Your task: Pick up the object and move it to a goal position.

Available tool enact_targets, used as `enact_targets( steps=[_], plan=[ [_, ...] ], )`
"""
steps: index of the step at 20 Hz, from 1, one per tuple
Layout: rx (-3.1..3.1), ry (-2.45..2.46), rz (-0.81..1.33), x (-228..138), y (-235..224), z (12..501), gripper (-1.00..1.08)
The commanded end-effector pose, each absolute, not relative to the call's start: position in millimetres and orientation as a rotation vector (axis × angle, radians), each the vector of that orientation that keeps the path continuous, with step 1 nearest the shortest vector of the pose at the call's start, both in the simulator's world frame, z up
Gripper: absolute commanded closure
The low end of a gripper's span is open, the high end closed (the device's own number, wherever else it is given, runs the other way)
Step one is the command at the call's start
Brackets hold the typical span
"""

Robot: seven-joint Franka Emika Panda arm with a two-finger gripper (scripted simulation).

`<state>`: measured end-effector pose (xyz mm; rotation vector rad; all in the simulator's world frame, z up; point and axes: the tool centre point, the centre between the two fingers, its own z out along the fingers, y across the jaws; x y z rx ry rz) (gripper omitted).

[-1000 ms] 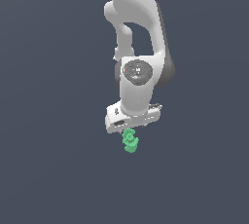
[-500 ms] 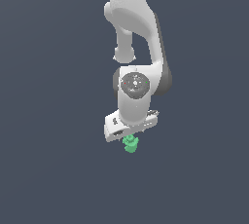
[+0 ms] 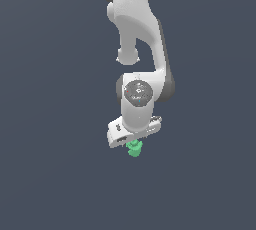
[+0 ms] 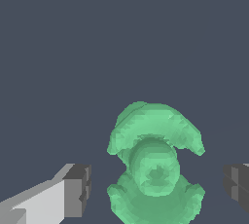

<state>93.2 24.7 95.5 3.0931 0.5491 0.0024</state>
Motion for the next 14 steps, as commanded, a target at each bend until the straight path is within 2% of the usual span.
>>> enact_targets(
  steps=[1, 11, 12, 14],
  plan=[
    [3.093, 0.551, 0.000, 92, 25, 81, -0.92],
    [3.093, 0.553, 0.000, 94, 25, 63, -0.92],
    [3.093, 0.553, 0.000, 94, 25, 63, 1.08],
    [3.093, 0.553, 0.000, 94, 25, 63, 1.08]
  ],
)
